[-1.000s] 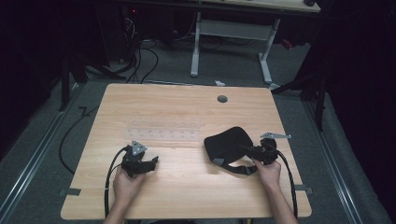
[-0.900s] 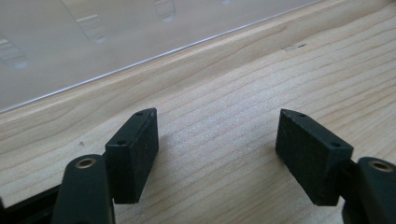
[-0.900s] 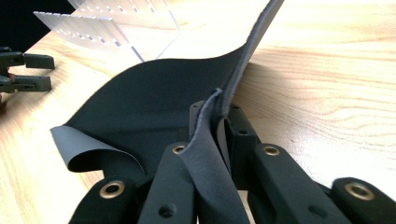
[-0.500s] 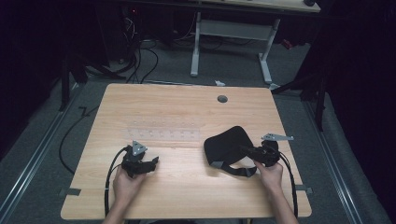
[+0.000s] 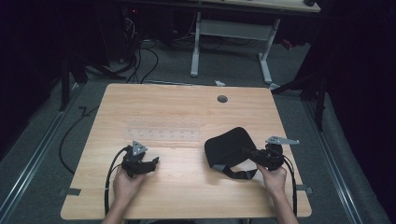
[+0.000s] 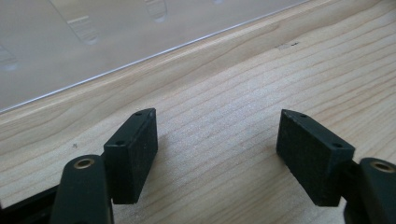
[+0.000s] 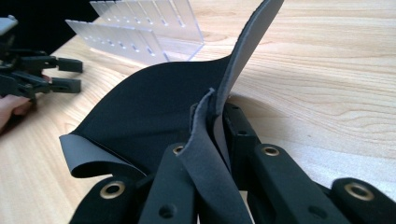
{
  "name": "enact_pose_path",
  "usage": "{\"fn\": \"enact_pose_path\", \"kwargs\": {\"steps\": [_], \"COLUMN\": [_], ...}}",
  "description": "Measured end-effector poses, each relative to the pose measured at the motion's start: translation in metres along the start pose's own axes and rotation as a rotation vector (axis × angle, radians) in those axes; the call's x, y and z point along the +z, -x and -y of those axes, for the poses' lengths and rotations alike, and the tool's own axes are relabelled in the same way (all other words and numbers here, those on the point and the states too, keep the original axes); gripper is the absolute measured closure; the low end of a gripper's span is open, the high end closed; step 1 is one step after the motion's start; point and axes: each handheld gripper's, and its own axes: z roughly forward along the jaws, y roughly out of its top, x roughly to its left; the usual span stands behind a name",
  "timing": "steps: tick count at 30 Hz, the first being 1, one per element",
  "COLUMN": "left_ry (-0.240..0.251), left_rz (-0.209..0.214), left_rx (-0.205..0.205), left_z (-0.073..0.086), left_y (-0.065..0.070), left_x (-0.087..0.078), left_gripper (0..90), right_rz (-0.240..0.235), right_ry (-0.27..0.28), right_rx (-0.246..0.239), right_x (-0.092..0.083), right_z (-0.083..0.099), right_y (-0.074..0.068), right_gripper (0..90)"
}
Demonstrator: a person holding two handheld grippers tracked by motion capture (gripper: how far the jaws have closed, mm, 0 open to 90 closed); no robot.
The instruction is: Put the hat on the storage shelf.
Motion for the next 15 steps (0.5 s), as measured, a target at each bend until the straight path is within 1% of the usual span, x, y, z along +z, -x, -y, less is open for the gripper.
{"fn": "enact_pose_path", "kwargs": {"steps": [3, 4, 6, 7, 10, 12, 15], "left_ry": [-0.007, -0.009, -0.011, -0.017, -0.026, -0.027, -0.030], "left_rz": [0.006, 0.006, 0.006, 0.007, 0.011, 0.009, 0.015], "left_rx": [0.000, 0.001, 0.001, 0.004, 0.010, 0.005, 0.013], "left_z": [0.000, 0.001, 0.002, 0.002, 0.003, 0.004, 0.006], "left_y": [0.001, 0.001, 0.002, 0.003, 0.005, 0.005, 0.009], "left_x": [0.000, 0.000, 0.000, 0.000, 0.000, 0.000, -0.001], "left_gripper": [27.7, 25.0, 22.2, 20.6, 17.9, 16.0, 16.0], "right_rz": [-0.009, -0.012, -0.013, -0.016, -0.029, -0.037, -0.043], "right_ry": [0.004, 0.004, 0.007, 0.014, 0.021, 0.024, 0.030], "right_rx": [0.006, 0.007, 0.006, 0.008, 0.018, 0.020, 0.020], "right_x": [-0.004, -0.007, -0.008, -0.012, -0.016, -0.017, -0.017], "right_z": [0.001, 0.001, 0.001, 0.000, -0.001, -0.002, -0.003], "right_y": [-0.004, -0.007, -0.009, -0.012, -0.017, -0.020, -0.023], "right_gripper": [84.2, 84.2, 84.2, 84.2, 84.1, 84.1, 84.1]}}
